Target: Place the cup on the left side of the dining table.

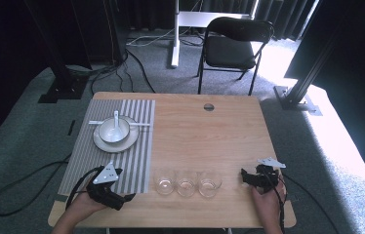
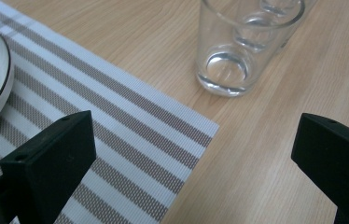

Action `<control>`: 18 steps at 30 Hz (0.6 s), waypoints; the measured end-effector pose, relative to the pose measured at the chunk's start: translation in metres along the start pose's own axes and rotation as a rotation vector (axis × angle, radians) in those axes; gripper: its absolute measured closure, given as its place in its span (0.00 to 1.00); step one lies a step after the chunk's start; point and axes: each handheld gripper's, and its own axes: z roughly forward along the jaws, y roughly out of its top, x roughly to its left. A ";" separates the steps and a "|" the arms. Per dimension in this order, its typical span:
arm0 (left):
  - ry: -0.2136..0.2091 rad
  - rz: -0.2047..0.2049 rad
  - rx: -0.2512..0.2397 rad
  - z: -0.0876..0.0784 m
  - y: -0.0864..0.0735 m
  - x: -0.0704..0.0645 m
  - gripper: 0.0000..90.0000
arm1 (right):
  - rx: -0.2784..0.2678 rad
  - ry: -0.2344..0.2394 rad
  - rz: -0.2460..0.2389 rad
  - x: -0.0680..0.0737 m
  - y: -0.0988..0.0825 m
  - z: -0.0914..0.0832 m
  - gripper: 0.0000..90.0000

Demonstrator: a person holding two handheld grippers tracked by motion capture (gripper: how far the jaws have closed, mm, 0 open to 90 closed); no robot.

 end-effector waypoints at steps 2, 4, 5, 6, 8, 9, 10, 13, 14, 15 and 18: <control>0.005 0.002 0.001 0.001 0.002 0.000 0.00 | 0.000 0.000 0.000 0.000 0.000 0.000 0.13; -0.005 0.006 -0.002 0.002 0.005 -0.001 0.00 | 0.000 0.000 0.000 0.000 0.000 0.000 0.13; -0.004 0.011 -0.003 0.002 0.006 -0.002 0.00 | 0.000 0.000 0.000 0.000 0.000 0.000 0.13; -0.005 0.017 0.002 0.003 0.011 -0.003 0.00 | 0.000 0.000 0.000 0.000 0.000 0.000 0.13; -0.012 0.014 0.002 0.004 0.012 -0.003 0.00 | 0.000 0.000 0.000 0.000 0.000 0.000 0.13; -0.014 0.023 0.004 0.004 0.014 -0.003 0.00 | 0.000 0.000 0.000 0.000 0.000 0.000 0.13; -0.008 0.030 0.004 0.004 0.015 -0.004 0.00 | 0.000 0.000 0.000 0.000 0.000 0.000 0.13; -0.013 0.035 -0.004 0.005 0.020 -0.005 0.00 | 0.000 0.000 0.000 0.000 0.000 0.000 0.13; -0.019 0.044 -0.004 0.007 0.024 -0.007 0.00 | 0.000 0.000 0.000 0.000 0.000 0.000 0.13; -0.019 0.044 -0.004 0.007 0.024 -0.007 0.00 | 0.000 0.000 0.000 0.000 0.000 0.000 0.13; -0.029 0.061 0.001 0.011 0.029 -0.011 0.00 | 0.000 0.000 0.000 0.000 0.000 0.000 0.13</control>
